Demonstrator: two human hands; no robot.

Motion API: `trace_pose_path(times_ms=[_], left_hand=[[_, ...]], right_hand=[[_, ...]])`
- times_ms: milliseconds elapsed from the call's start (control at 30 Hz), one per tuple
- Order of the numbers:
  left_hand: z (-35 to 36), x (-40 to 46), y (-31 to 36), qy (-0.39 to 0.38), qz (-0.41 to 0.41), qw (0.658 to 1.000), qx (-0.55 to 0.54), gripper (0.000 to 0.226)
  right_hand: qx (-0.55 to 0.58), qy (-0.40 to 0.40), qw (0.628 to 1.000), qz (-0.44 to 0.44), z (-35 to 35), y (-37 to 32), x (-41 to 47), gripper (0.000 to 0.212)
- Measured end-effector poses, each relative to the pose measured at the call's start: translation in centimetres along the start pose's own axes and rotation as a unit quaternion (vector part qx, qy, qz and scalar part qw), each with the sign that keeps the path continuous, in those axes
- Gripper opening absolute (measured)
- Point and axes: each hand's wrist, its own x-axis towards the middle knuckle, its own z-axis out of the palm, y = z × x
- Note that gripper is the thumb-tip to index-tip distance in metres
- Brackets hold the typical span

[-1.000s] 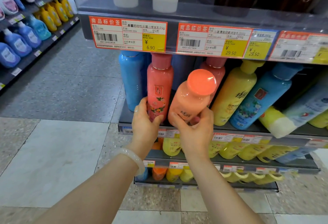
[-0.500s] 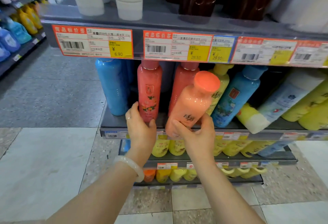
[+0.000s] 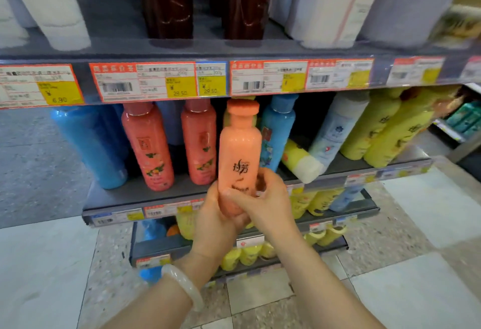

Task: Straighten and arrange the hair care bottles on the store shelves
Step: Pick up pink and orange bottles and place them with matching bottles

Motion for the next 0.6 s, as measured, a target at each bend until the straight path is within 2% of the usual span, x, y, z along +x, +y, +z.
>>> trace_pose_path(times_ms=[67, 167, 267, 433, 500, 600], left_hand=[[2.1, -0.2, -0.2, -0.007, -0.013, 1.0, -0.012, 0.06], [6.0, -1.3, -0.3, -0.027, 0.003, 0.999, 0.046, 0.058], [10.8, -2.2, -0.6, -0.034, -0.004, 0.998, 0.054, 0.057], [21.0, -3.1, -0.1, -0.075, -0.003, 0.996, 0.052, 0.06], [25.7, -3.2, 0.5, -0.089, -0.016, 0.995, 0.031, 0.058], [32.7, -2.7, 1.7, -0.115, -0.02, 0.991, 0.059, 0.052]], right_hand=[[0.001, 0.003, 1.0, 0.006, -2.0, 0.6, -0.2, 0.05], [0.002, 0.01, 1.0, 0.011, -6.1, 1.6, -0.7, 0.049], [-0.005, 0.021, 0.999, 0.024, -10.6, 3.6, -0.7, 0.051], [-0.002, 0.047, 0.997, 0.059, -19.8, 7.6, 0.4, 0.053], [0.009, 0.06, 0.997, 0.057, -24.3, 8.9, 1.3, 0.051], [0.033, 0.071, 0.995, 0.059, -30.9, 10.4, 2.9, 0.05]])
